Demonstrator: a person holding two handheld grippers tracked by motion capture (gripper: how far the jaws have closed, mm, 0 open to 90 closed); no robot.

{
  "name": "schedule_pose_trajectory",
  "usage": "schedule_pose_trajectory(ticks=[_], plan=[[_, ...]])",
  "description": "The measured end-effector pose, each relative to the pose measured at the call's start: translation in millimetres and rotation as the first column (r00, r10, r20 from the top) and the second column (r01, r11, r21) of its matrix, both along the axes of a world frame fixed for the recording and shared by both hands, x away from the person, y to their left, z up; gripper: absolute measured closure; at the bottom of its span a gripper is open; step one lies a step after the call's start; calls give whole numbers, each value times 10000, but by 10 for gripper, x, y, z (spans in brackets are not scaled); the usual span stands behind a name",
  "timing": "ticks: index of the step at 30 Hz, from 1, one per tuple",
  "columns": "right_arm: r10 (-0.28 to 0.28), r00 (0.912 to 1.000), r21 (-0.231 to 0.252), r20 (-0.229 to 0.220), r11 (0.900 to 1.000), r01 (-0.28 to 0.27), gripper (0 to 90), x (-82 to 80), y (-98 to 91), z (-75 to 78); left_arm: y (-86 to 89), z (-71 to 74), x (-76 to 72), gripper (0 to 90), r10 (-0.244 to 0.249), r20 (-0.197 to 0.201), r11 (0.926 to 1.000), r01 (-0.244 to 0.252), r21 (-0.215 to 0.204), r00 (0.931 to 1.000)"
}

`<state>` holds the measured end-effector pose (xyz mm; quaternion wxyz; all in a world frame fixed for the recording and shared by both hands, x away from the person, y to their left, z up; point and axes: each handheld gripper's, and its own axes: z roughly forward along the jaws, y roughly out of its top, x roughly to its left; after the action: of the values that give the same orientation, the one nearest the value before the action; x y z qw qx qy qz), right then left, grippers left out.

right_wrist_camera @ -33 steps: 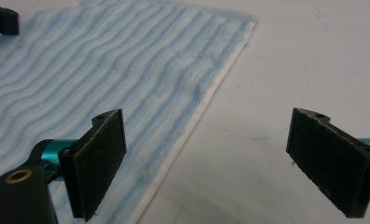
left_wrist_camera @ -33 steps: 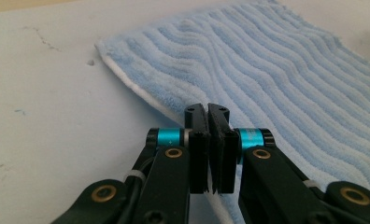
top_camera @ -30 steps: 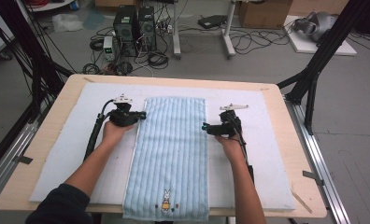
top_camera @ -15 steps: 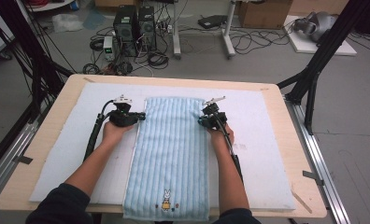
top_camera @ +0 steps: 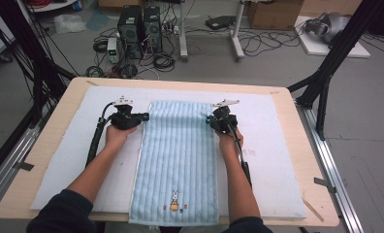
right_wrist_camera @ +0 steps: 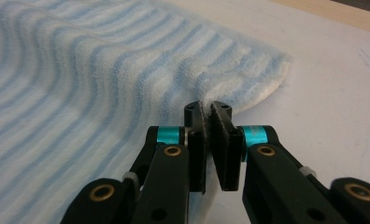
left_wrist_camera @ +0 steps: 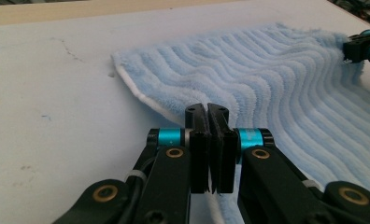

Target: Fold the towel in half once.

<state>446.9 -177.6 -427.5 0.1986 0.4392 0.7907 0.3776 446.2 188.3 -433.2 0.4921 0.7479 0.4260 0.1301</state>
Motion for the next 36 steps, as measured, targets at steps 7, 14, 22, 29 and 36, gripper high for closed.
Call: schedule_pose_trajectory(ticks=[7,14,22,29,36], plan=[[512,9985,293,201,9982,-518,848,-257,-77,89,61,74,-250,869,-447,296,9978,461,-479,9986],[1042,9942,208,279,9943,-1048,837,-617,-97,89,105,44,-549,868,-850,520,9958,866,-282,9950],[1235,9916,249,377,9919,-1244,836,-967,-121,46,113,29,-885,868,-1192,1044,9928,1198,8,9874],[1364,9896,322,465,9899,-1380,836,-1246,-141,57,161,-54,-1166,867,-1345,924,9907,1357,-70,9866],[1474,9886,-105,320,9891,-1471,837,-1439,-94,45,161,-106,-1381,865,-1505,673,9886,1506,40,9863]])
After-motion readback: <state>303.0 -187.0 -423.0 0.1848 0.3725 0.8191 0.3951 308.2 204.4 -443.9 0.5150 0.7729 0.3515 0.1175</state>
